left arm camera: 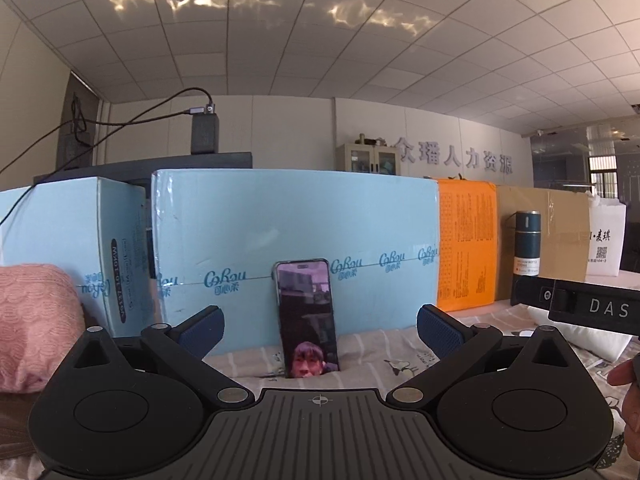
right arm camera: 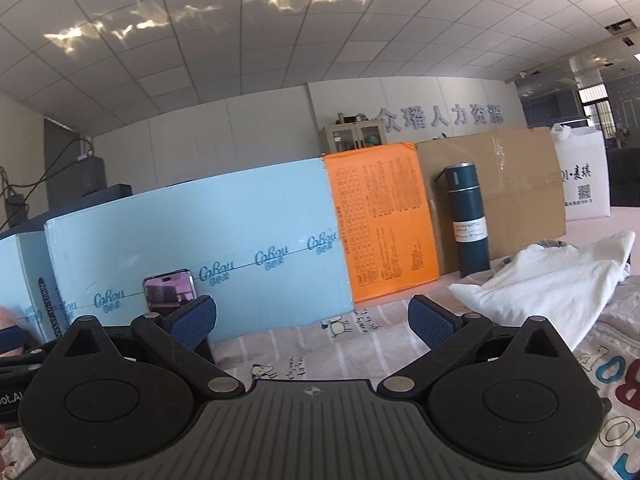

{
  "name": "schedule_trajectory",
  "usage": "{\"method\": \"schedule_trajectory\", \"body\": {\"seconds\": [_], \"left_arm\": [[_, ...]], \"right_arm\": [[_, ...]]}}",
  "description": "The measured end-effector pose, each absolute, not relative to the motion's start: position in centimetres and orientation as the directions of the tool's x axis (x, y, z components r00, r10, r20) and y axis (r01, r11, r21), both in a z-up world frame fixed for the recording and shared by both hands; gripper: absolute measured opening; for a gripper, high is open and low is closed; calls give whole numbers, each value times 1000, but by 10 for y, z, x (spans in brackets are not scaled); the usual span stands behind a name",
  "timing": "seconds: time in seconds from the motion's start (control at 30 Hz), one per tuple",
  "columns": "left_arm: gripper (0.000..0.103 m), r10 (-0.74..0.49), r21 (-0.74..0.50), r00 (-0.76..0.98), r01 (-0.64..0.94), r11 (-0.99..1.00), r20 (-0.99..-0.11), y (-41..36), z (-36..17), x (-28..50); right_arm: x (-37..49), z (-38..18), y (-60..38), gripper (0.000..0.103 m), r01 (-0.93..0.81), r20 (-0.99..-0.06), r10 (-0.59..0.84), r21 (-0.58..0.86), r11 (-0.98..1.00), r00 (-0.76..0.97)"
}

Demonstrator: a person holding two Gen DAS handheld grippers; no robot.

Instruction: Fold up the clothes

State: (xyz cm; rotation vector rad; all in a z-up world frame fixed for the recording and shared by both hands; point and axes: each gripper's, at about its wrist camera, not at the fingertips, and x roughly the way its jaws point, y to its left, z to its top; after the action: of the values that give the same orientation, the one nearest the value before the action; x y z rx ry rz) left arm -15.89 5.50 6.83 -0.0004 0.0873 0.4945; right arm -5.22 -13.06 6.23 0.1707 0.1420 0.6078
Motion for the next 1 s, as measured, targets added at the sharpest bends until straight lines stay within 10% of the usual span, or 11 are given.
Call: {"method": "schedule_trajectory", "body": {"seconds": [0.67, 1.0], "left_arm": [[103, 905, -74, 420, -902, 425, 70, 214, 117, -285], [103, 847, -454, 521, -783, 424, -108, 292, 52, -352]], "right_arm": [[-103, 105, 38, 102, -884, -121, 916, 241, 400, 382], [-81, 102, 149, 101, -919, -184, 971, 333, 210, 155]]}}
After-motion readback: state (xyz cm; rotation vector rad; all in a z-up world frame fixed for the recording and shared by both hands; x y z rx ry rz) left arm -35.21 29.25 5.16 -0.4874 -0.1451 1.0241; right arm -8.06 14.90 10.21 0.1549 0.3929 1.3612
